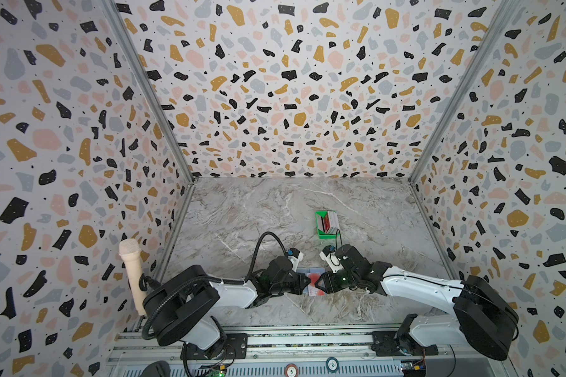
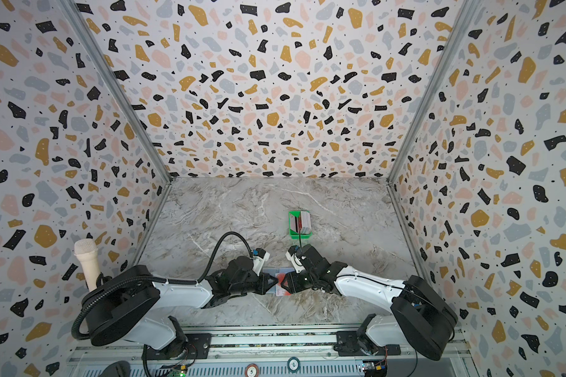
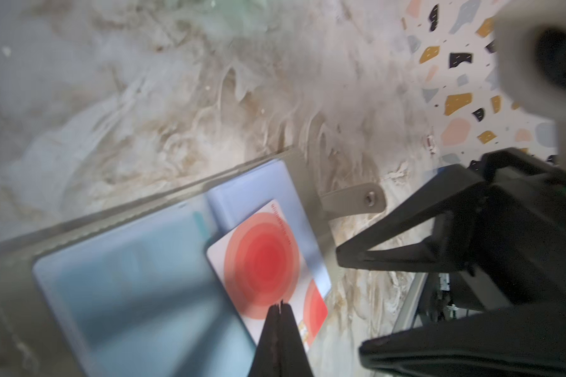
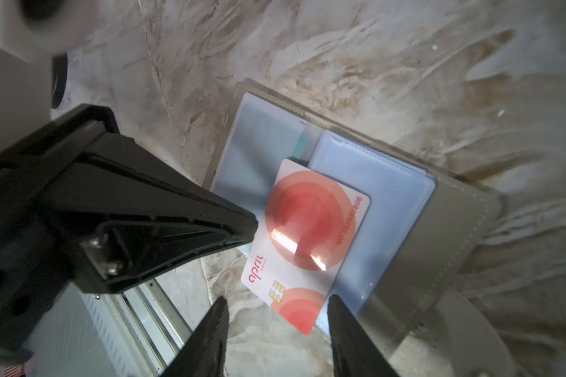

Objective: Put the credit cards into the card holder

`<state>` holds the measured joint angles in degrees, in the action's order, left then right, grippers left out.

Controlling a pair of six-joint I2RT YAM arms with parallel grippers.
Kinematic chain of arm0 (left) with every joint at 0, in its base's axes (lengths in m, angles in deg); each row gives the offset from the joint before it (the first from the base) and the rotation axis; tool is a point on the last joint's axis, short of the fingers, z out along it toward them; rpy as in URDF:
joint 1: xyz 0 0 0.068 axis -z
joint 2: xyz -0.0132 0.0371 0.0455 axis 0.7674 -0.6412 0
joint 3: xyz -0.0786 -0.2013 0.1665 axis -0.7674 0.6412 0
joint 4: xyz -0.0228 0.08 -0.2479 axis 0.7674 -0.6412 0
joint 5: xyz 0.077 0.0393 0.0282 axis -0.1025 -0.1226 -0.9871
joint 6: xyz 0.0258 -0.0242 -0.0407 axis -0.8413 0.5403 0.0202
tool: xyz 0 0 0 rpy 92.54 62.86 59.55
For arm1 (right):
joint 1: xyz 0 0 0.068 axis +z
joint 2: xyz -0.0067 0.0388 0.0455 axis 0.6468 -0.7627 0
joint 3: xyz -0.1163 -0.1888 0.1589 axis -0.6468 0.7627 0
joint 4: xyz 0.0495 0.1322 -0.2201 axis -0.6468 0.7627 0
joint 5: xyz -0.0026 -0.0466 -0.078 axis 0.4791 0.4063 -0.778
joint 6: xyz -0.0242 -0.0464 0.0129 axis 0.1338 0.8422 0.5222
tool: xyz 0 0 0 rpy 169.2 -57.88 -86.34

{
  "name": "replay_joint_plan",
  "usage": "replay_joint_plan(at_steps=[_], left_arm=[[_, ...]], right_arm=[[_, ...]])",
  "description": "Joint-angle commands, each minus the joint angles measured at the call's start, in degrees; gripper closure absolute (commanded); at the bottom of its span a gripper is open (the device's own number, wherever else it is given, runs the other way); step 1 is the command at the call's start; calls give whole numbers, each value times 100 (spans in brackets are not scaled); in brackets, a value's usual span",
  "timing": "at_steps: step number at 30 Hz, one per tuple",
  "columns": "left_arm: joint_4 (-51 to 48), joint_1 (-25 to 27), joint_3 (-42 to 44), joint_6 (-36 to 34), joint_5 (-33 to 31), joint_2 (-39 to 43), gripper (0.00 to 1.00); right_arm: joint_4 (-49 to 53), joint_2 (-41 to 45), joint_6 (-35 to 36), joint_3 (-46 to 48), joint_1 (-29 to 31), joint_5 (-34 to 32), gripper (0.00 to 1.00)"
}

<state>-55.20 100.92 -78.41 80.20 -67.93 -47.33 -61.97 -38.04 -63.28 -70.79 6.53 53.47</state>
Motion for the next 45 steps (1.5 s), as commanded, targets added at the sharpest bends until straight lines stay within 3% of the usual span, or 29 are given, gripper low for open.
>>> replay_joint_plan(at_steps=[1, 18, 24, 27, 31, 34, 40, 45], left_arm=[[-322, 18, -171, -158, -195, -134, 100], [-548, 19, -246, -175, -121, -624, 100], [-539, 23, -256, -171, -92, -630, 100], [-510, 26, -223, -156, -114, -523, 100], [-508, -4, -185, -91, -121, -288, 100], [-452, -200, -23, 41, -172, 421, 100], [-886, -573, 271, -111, -832, 1632, 98], [-446, -663, 387, -76, -565, 1200, 100]], right_arm=[[-263, 95, -135, 78, -98, 32, 49], [-746, -294, -231, 292, -280, 342, 51], [-794, -336, -240, 226, -305, 415, 64], [-929, -450, -286, 247, -301, 542, 64], [-1049, -500, -337, 295, -302, 587, 85], [-942, -171, -214, 263, -330, 403, 100], [-1350, 336, -173, 348, -315, 271, 100], [-2222, 343, -749, 541, -315, 16, 100]])
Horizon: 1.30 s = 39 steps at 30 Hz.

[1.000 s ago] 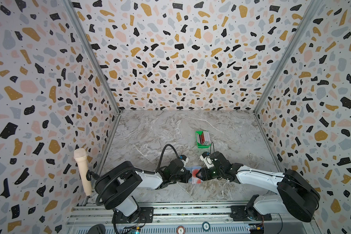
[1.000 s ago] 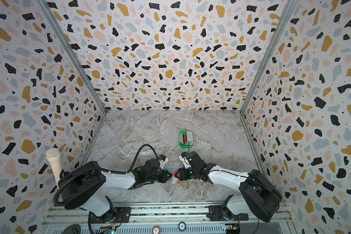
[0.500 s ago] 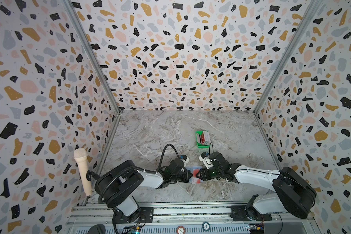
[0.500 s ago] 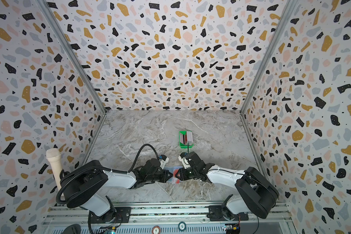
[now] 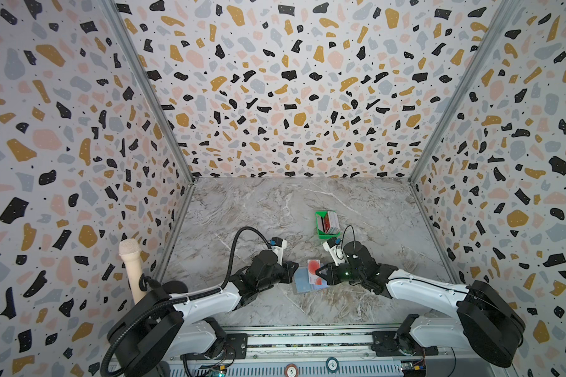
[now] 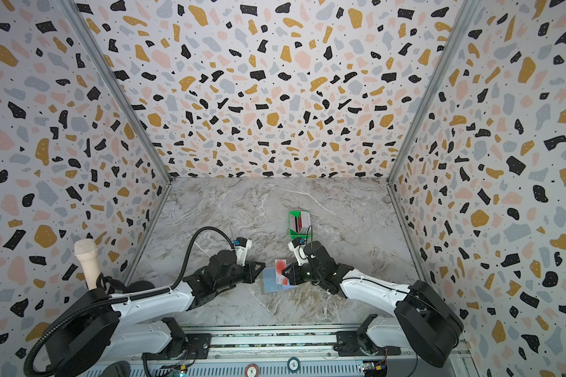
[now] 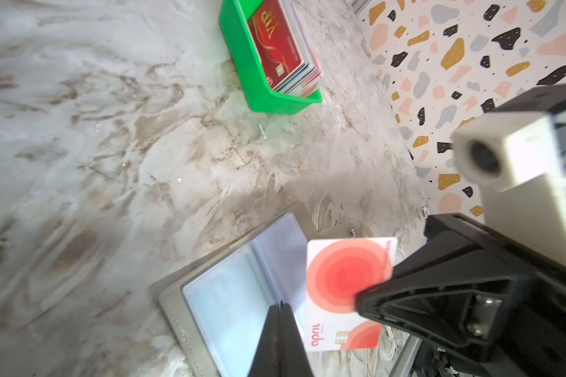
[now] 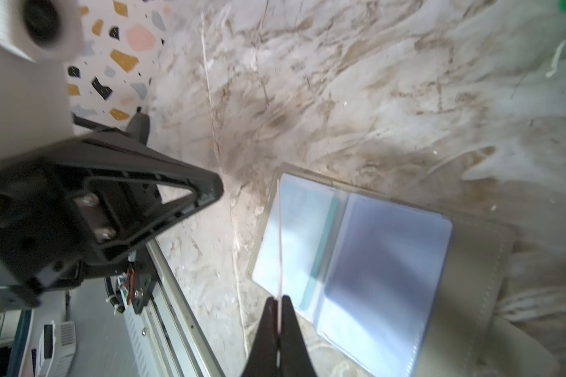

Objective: Put the credit cards into the card holder

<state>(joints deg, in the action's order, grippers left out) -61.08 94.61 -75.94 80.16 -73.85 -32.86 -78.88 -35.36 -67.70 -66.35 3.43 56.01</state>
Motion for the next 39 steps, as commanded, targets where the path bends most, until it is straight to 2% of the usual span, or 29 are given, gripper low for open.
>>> replay_joint_plan(at_steps=[1, 6, 12, 24, 31, 34, 39], left_arm=[[215, -29, 147, -22, 43, -347, 100], [239, -32, 290, 75, -42, -405, 100], [369, -29, 472, 147, 56, -564, 100], [554, -29, 481, 230, 162, -797, 100], [334, -30, 510, 254, 3, -451, 100], [556, -25, 579, 371, 15, -274, 100], [665, 9, 464, 396, 152, -579, 100]], right_arm=[[-521, 23, -342, 45, -4, -329, 100], [-197, -296, -229, -144, -29, -615, 100], [-319, -634, -185, -119, -75, -493, 100], [-705, -824, -398, 35, -135, -125, 100], [-743, -779, -514, 87, -154, -53, 100], [-737, -746, -535, 106, -154, -63, 100], [-727, -764, -541, 107, -154, -49, 100]])
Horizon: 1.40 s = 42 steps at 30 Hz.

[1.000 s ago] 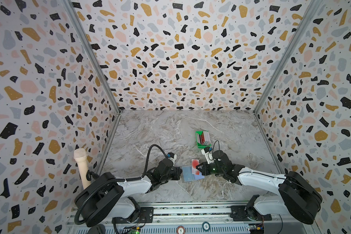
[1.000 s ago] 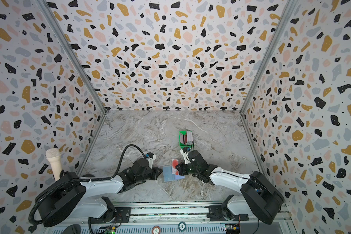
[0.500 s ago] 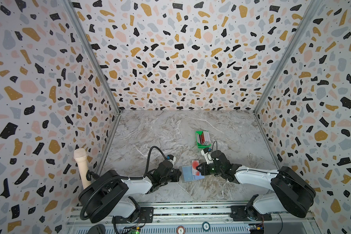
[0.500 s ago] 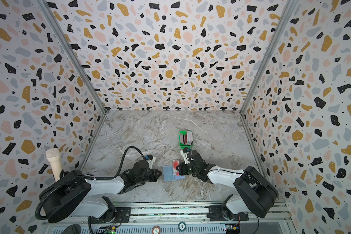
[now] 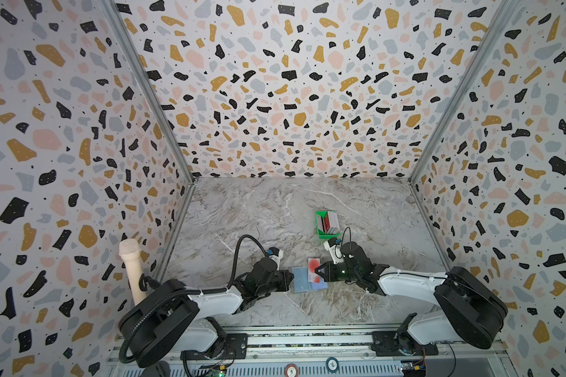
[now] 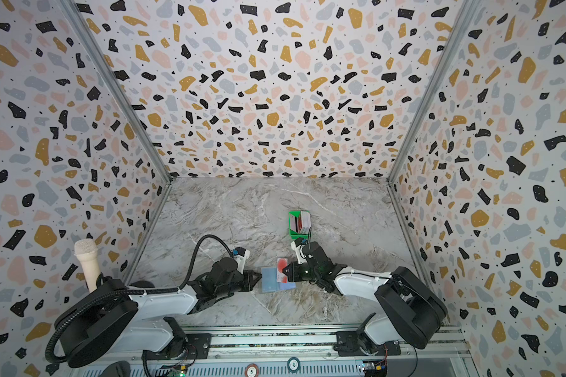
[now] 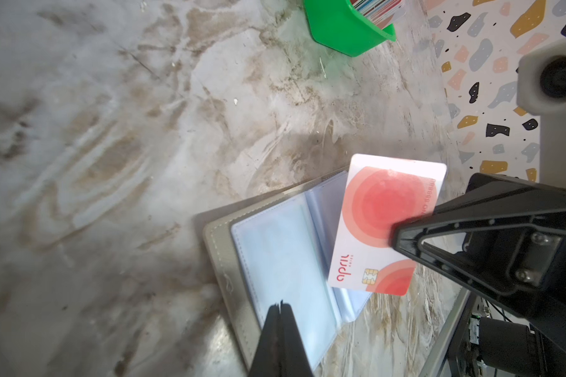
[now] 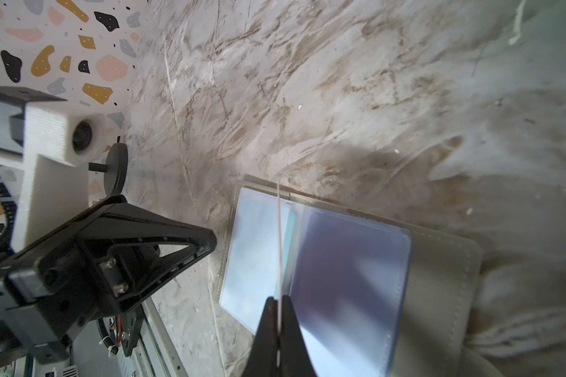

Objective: Put the credit cards into the card holder

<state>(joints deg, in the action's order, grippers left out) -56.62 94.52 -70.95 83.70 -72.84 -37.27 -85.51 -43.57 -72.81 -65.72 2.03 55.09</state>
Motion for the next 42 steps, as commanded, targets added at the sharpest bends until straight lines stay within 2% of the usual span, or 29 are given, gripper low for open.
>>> replay_joint_plan(at_steps=[1, 18, 23, 31, 38, 42], left_arm=[[197, 21, -41, 44, 49, -204, 100], [226, 20, -52, 8, 150, -527, 100], [183, 22, -30, 2, 137, -464, 100], [161, 22, -17, -19, 134, -481, 100], [144, 23, -34, -47, 135, -476, 100], [165, 24, -43, -53, 154, -515, 100]], right_arm=[[-89, 43, -42, 52, -14, 54, 100], [-368, -177, -280, 113, 48, 276, 100], [-40, 30, -178, 114, 56, -54, 100], [-111, -136, -166, 85, 76, -49, 100], [275, 348, 44, -75, 89, -240, 100], [324, 229, 163, -225, 26, -244, 100]])
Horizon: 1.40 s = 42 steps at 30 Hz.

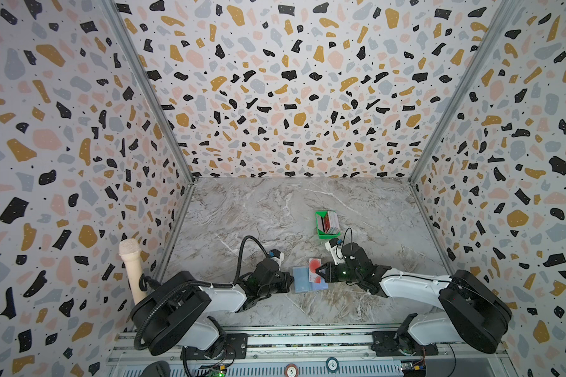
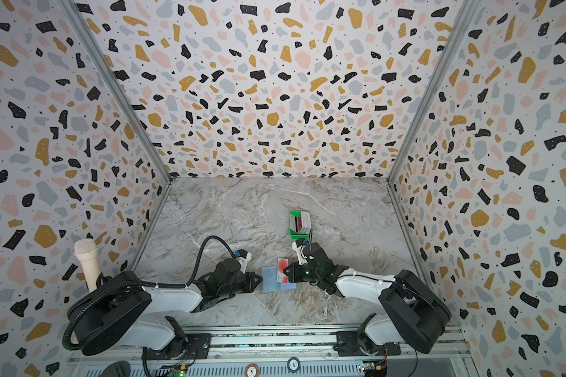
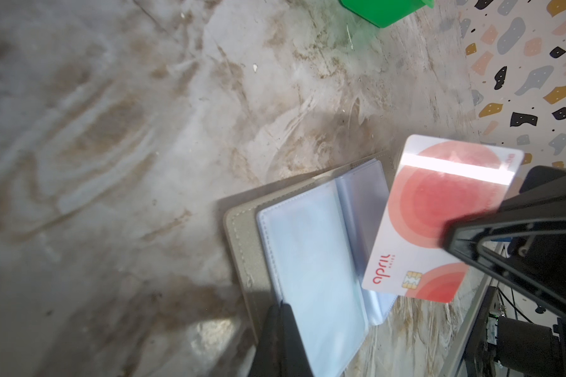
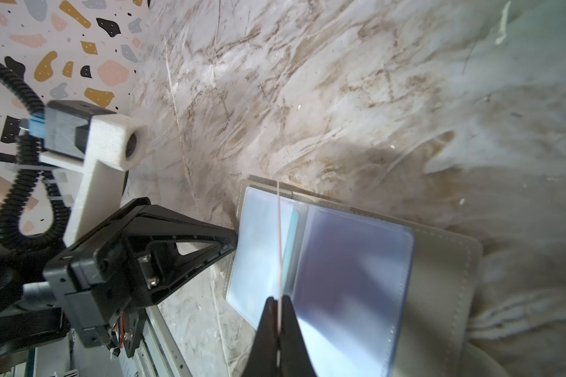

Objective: Put the credit cards into the card holder

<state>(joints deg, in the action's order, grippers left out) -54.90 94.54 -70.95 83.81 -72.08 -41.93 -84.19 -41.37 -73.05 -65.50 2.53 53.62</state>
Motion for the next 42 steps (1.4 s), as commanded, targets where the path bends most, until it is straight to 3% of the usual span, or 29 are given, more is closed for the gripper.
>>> replay_joint_plan(at_steps=[1, 11, 19, 42], left_arm=[[-8, 17, -42, -62, 86, -50, 100], [-25, 22, -52, -96, 63, -47, 100], [-17, 13, -43, -108, 73, -61, 100], [-43, 2, -50, -141, 69, -70, 100]], right_arm=[[173, -77, 200, -297, -29, -71, 100], [124, -484, 316, -532, -50, -7, 100], [294, -205, 376, -533, -60, -152, 100], [307, -494, 467, -572, -100, -109, 100]])
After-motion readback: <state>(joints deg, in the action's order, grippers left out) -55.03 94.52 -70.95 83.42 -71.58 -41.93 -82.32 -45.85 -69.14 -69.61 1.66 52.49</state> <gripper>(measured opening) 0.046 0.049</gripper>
